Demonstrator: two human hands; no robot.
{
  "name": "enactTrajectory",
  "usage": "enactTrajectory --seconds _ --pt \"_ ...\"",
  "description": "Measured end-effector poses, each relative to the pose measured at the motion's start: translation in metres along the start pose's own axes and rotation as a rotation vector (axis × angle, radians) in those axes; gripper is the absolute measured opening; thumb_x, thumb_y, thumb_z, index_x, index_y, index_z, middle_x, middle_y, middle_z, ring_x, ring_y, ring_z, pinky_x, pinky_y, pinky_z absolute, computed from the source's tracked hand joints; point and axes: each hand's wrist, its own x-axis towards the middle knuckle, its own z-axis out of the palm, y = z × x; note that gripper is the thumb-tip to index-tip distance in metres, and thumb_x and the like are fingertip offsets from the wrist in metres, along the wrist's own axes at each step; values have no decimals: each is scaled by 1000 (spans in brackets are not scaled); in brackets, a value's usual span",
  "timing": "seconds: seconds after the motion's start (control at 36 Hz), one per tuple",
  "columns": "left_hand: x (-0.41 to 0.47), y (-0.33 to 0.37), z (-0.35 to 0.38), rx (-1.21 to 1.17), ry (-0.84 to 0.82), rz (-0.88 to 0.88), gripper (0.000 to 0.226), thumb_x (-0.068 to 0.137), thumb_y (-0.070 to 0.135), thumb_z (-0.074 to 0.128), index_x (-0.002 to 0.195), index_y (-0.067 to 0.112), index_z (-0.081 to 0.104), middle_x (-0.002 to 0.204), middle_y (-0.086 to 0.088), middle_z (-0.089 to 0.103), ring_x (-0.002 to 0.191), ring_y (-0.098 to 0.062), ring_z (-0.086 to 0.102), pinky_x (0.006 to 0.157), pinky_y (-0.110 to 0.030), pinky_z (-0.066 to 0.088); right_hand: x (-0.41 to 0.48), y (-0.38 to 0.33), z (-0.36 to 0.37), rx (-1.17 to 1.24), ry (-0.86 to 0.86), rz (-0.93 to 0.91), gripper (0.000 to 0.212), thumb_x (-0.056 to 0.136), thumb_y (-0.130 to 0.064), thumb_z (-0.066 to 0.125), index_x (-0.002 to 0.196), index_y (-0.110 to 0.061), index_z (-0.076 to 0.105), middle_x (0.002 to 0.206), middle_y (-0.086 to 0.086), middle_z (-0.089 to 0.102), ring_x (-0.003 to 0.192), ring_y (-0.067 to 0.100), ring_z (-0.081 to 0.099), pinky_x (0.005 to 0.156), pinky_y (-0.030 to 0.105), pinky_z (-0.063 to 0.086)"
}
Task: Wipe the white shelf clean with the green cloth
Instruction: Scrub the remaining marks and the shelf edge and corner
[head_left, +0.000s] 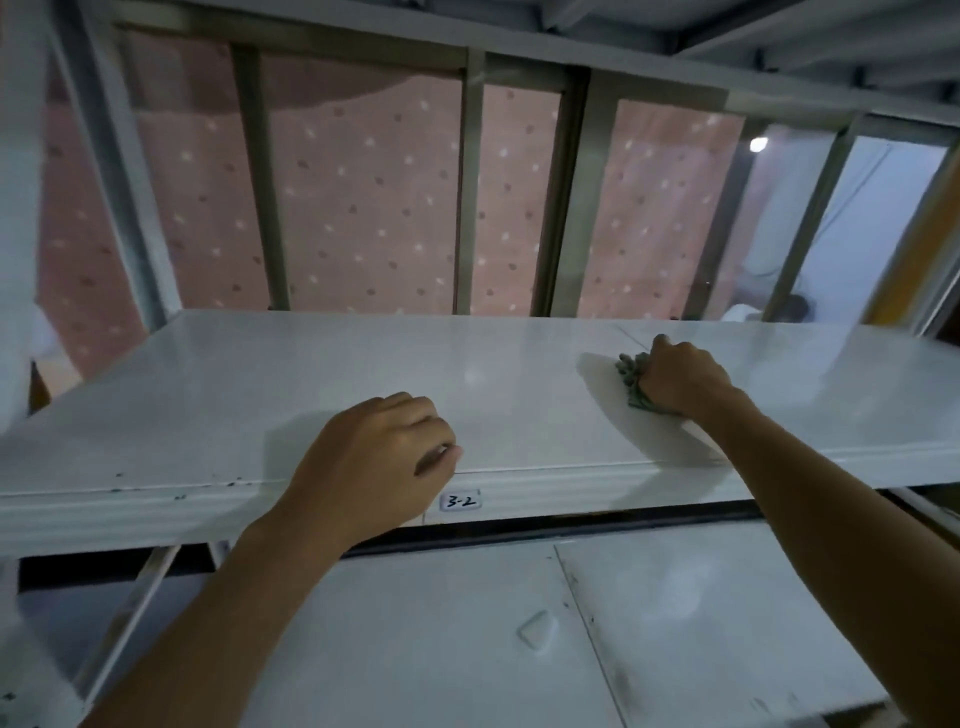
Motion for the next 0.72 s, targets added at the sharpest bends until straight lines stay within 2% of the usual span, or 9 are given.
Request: enactTrajectory --seconds 0.11,0.25,0.33,0.47,0.61,0.72 --pt "-4 -1 -2 -16 -21 -17 37 99 32 54 69 15 71 71 5 63 67 -17 58 58 -31 48 36 -19 9 56 -20 43 44 103 -35 41 130 -1 43 122 25 60 107 41 60 78 42 46" --pt "-9 -12 -10 -28 -34 -46 38 99 32 55 70 14 72 73 3 65 68 -18 58 59 -35 51 74 -51 20 203 -30 141 48 99 -37 50 130 -1 43 123 24 60 110 41 59 91 46 50" --pt "-12 -20 -15 -22 -46 -68 39 99 33 56 68 14 71 72 3 64 68 -19 57 59 -37 51 90 -69 27 244 -1 153 47 97 -37 55 125 0 50 115 21 62 104 39 60 86 42 48" --pt "-15 -33 -22 -15 -67 -103 39 98 33 57 67 14 69 70 3 62 67 -18 55 58 -37 51 111 -98 33 133 -39 96 44 97 -36 51 124 -2 58 123 22 61 111 40 59 84 39 46" --pt "-19 -32 -22 -3 -53 -109 39 99 34 57 69 15 72 70 4 63 66 -16 55 59 -35 50 131 -132 39 42 -70 -30 49 100 -40 41 135 -8 51 132 26 55 117 44 55 96 46 49" --pt "-25 -32 -23 36 -18 -83 36 100 29 59 70 14 72 71 0 63 66 -20 55 60 -38 51 140 -174 42 -56 -103 -249 49 105 -40 29 139 -7 42 137 24 50 122 44 51 100 48 47"
